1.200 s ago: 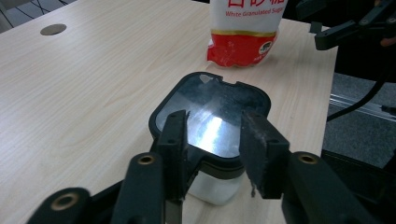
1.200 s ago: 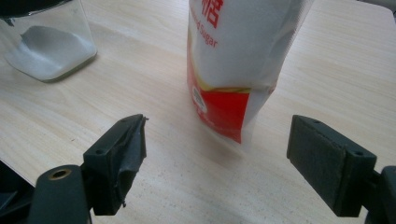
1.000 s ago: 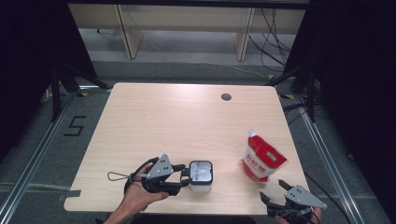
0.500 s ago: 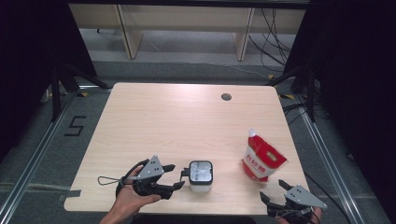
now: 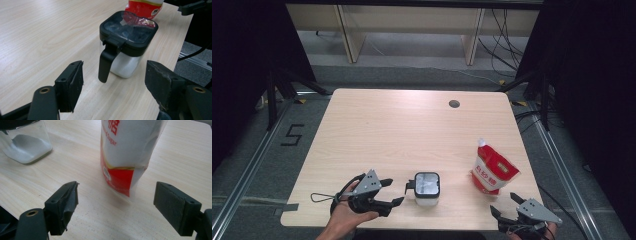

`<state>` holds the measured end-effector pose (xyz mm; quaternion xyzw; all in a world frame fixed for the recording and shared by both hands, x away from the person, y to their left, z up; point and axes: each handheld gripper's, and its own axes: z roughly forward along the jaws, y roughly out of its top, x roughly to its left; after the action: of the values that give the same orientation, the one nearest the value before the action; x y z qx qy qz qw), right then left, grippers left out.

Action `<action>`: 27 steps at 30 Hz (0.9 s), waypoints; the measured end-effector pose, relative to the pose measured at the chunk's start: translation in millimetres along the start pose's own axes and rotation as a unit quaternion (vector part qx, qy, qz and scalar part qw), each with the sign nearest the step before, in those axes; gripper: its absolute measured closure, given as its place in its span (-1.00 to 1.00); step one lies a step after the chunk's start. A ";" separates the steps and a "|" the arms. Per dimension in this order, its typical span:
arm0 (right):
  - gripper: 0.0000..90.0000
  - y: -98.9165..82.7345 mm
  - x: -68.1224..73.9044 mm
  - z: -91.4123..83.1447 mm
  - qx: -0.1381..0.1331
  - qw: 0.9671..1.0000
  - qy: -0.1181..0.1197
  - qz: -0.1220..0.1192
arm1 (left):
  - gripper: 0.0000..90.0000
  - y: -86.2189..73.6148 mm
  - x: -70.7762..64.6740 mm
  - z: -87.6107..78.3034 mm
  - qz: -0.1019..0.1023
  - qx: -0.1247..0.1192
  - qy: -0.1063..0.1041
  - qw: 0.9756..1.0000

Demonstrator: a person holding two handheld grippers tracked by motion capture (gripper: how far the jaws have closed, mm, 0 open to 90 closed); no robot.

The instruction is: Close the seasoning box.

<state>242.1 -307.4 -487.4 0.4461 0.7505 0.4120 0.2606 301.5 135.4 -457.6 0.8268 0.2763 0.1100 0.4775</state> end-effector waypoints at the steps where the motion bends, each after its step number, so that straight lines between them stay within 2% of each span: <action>1: -0.54 0.0 0.0 0.0 0.000 1.000 -0.001 -0.002 | -0.33 -4.0 -1.4 -0.2 -0.014 0.001 0.002 1.000; 2: -0.54 0.0 0.0 0.0 0.000 1.000 -0.001 -0.002 | -0.33 -4.0 -1.4 -0.2 -0.014 0.001 0.002 1.000; 4: -0.54 0.1 0.7 -0.2 0.003 1.000 0.002 0.004 | -0.34 -6.9 0.2 -0.9 -0.002 0.004 0.006 1.000; 8: -0.54 0.1 0.9 -0.2 0.002 1.000 0.002 0.009 | -0.36 -14.5 0.6 -3.0 -0.013 0.013 0.009 1.000; 9: -0.54 0.1 0.7 -0.3 0.003 1.000 0.002 0.004 | -0.36 -18.2 0.4 -3.8 -0.022 0.012 0.013 1.000; 12: -0.54 0.3 -1.0 -0.1 -0.003 1.000 0.001 -0.003 | -0.37 -21.8 2.4 -3.8 -0.015 0.009 0.012 1.000; 13: -0.54 0.1 -0.1 -0.5 0.000 1.000 0.001 0.002 | -0.37 -24.8 3.2 -5.4 -0.018 0.023 0.016 0.999; 16: -0.54 0.1 -0.4 -0.3 -0.002 1.000 0.003 0.001 | -0.38 -30.0 3.9 -4.5 -0.010 0.021 0.019 1.000; 17: -0.54 -0.1 -1.2 -0.1 -0.002 1.000 0.002 -0.003 | -0.39 -31.9 2.4 -4.9 -0.021 0.028 0.025 0.999; 18: -0.54 -0.1 -1.2 -0.1 -0.002 1.000 0.002 -0.003 | -0.39 -31.9 2.4 -4.9 -0.021 0.028 0.025 0.999; 19: -0.54 0.2 -2.0 -0.4 -0.003 1.000 0.006 -0.005 | -0.39 -33.7 3.7 -4.6 -0.011 0.029 0.020 0.999; 20: -0.55 0.2 -2.7 -0.3 -0.005 1.000 0.005 -0.008 | -0.40 -34.8 2.6 -4.5 -0.018 0.032 0.021 0.999; 21: -0.56 -0.4 -0.7 -0.9 -0.001 1.000 0.005 0.002 | -0.42 -37.2 2.2 -5.0 -0.015 0.044 0.022 0.999; 23: -0.56 -0.7 -0.5 -0.9 0.000 1.000 0.006 0.002 | -0.42 -38.4 2.0 -4.9 -0.009 0.047 0.022 0.999; 25: -0.59 -1.3 -1.7 -0.5 0.002 1.000 0.012 -0.008 | -0.45 -41.1 0.6 -3.8 -0.010 0.051 0.026 0.998; 27: -0.59 -1.7 -0.1 -1.0 0.005 1.000 0.012 0.001 | -0.45 -42.4 -1.2 -3.5 -0.013 0.049 0.025 0.998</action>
<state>240.6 -308.4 -488.3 0.4428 0.7553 0.4140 0.2491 284.1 153.9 -491.7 0.8426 0.3041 0.1102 0.4305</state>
